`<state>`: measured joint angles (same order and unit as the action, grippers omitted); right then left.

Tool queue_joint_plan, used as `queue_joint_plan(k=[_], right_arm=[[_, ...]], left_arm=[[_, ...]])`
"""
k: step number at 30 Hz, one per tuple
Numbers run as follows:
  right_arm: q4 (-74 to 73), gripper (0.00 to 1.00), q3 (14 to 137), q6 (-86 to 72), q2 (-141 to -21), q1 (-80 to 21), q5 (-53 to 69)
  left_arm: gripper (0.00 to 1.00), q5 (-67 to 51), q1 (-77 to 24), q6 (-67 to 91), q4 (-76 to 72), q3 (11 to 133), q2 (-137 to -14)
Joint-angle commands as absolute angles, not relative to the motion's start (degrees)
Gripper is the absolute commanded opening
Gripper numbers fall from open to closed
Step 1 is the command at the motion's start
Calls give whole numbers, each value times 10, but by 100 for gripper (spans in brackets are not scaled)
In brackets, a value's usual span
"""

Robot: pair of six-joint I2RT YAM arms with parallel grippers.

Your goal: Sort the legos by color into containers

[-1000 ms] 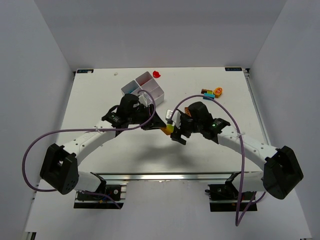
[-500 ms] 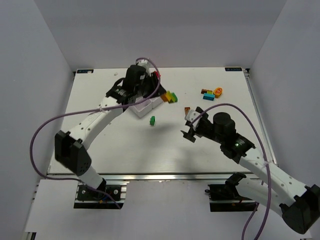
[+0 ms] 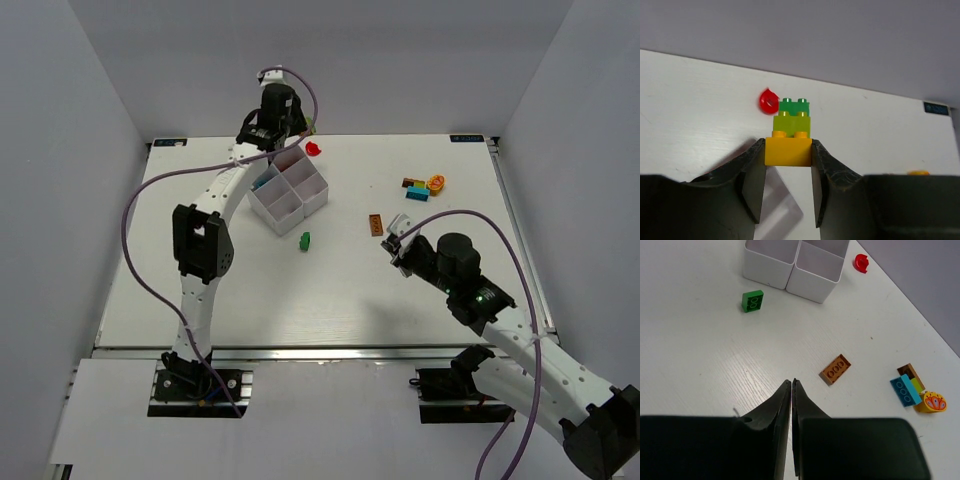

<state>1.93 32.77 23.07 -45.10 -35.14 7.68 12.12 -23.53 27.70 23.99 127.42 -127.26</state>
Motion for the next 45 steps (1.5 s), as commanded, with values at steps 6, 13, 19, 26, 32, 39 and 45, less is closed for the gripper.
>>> queue_joint_plan(k=[6,13,19,26,32,39,45], right_arm=[[69,9,305,193,-442,-338,76],[69,9,287,174,-438,-328,82],[76,9,278,162,-445,-315,86],[84,9,279,148,-457,-304,91],[87,10,275,135,-461,-292,97],[90,10,271,127,-459,-283,100],[90,11,271,121,-458,-274,103]], left_arm=[[0,190,-216,215,113,1333,-1345],[0,199,-213,210,36,1378,-1411],[0,202,-209,217,39,1385,-1440],[0,198,-207,235,26,1409,-1470],[0,207,-207,229,28,1409,-1480],[0,213,-200,240,28,1415,-1490],[0,198,-199,247,43,1414,-1498]])
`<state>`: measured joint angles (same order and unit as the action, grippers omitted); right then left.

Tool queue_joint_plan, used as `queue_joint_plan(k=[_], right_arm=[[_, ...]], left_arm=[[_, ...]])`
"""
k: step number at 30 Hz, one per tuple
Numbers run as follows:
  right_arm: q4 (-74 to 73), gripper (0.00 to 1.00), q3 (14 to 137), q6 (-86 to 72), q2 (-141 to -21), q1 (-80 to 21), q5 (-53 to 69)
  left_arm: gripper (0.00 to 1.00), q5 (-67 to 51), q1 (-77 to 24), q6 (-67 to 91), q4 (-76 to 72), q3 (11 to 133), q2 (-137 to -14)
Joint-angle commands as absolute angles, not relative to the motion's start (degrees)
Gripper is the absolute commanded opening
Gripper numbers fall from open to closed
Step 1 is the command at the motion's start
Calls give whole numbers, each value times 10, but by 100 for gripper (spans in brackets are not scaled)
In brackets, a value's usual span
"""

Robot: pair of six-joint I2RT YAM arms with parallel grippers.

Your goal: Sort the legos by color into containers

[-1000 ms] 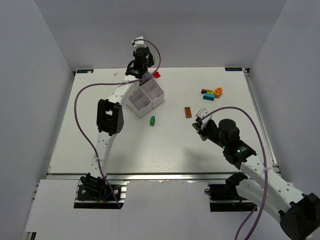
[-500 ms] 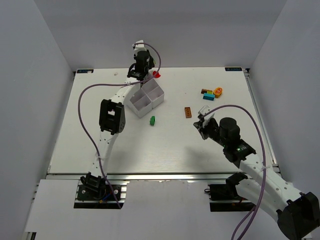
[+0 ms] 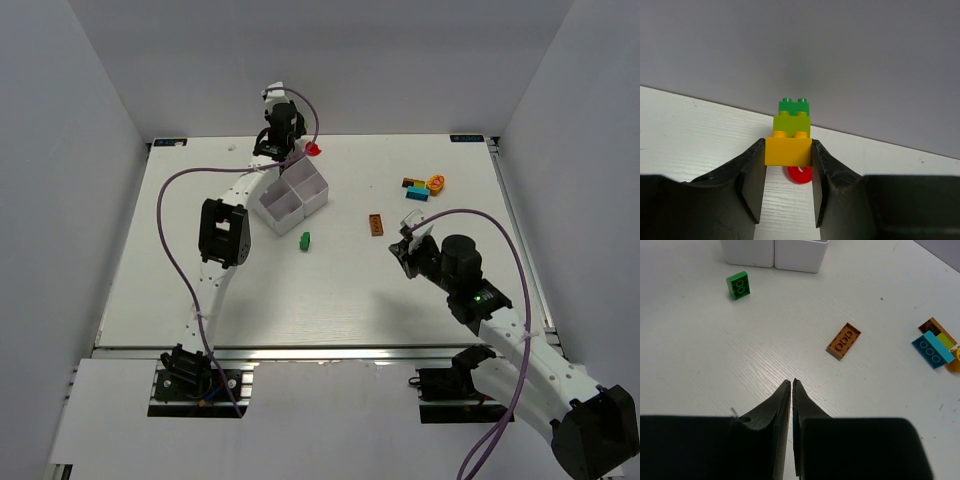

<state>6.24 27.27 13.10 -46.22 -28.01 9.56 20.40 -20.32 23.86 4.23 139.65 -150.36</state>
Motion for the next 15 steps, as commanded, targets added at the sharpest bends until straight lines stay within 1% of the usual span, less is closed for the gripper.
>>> queue_joint_plan(k=[1,15], right_arm=[[90,11,270,120,-458,-274,103],[95,12,268,113,-463,-266,107]], left_arm=[[0,199,-199,247,44,1414,-1499],[0,190,-199,243,62,1411,-1503]])
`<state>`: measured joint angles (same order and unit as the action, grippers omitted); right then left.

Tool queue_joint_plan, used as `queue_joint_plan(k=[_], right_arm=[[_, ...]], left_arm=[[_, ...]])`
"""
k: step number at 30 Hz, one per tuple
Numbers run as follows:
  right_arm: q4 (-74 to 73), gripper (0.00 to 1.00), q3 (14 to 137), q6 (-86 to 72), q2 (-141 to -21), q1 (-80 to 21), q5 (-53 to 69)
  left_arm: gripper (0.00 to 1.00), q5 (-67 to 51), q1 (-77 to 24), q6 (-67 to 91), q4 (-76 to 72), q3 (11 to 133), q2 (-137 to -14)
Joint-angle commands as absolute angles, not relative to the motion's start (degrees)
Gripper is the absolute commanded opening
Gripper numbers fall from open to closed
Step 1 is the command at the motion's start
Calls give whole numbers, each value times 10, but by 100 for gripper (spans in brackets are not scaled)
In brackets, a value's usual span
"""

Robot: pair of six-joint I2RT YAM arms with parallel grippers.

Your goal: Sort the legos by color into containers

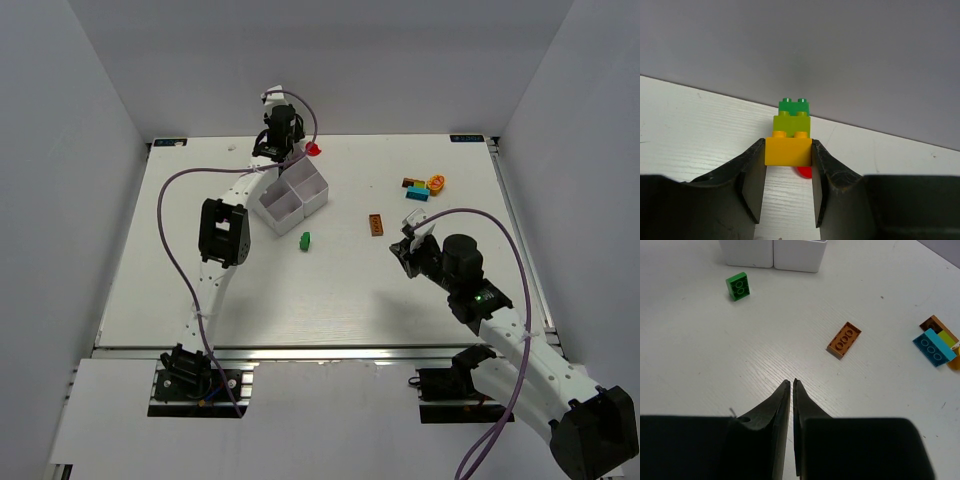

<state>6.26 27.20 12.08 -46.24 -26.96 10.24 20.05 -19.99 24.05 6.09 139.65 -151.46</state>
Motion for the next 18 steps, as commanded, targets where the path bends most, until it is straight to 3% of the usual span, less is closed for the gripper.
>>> queue_joint_plan(k=[1,18], right_arm=[[95,12,268,113,-463,-265,106],[97,12,265,104,-461,-258,110]], left_arm=[[0,187,-200,243,62,1411,-1504],[0,187,-197,229,66,1407,-1499]])
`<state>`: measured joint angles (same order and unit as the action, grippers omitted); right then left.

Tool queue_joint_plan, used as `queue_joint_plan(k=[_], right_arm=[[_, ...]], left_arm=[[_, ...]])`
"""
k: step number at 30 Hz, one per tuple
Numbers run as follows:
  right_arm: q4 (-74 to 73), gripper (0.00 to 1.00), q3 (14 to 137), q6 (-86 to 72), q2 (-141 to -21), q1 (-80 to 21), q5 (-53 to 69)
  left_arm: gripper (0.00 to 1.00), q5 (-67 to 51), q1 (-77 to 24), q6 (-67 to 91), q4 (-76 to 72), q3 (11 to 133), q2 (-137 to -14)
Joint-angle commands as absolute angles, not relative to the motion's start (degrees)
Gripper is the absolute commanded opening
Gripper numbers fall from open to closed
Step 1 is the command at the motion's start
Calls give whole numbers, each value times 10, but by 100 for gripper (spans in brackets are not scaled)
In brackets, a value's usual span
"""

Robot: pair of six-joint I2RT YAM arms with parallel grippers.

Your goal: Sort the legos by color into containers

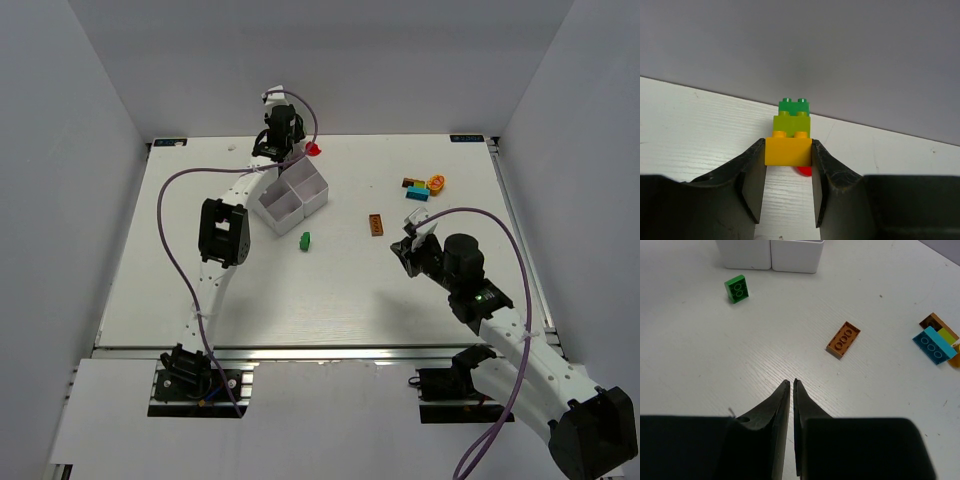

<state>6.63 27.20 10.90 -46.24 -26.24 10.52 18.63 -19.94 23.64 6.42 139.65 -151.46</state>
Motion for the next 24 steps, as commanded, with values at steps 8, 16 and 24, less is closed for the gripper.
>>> queue_joint_plan(k=[8,16,24], right_arm=[[96,14,271,105,-468,-257,123],[95,45,305,105,-499,-258,158],[115,86,445,-39,-604,-258,259]], left_arm=[[0,187,-157,257,5,1425,-1471],[0,110,-141,300,-37,1387,-1406],[0,-78,-142,420,-138,1156,-1215]])
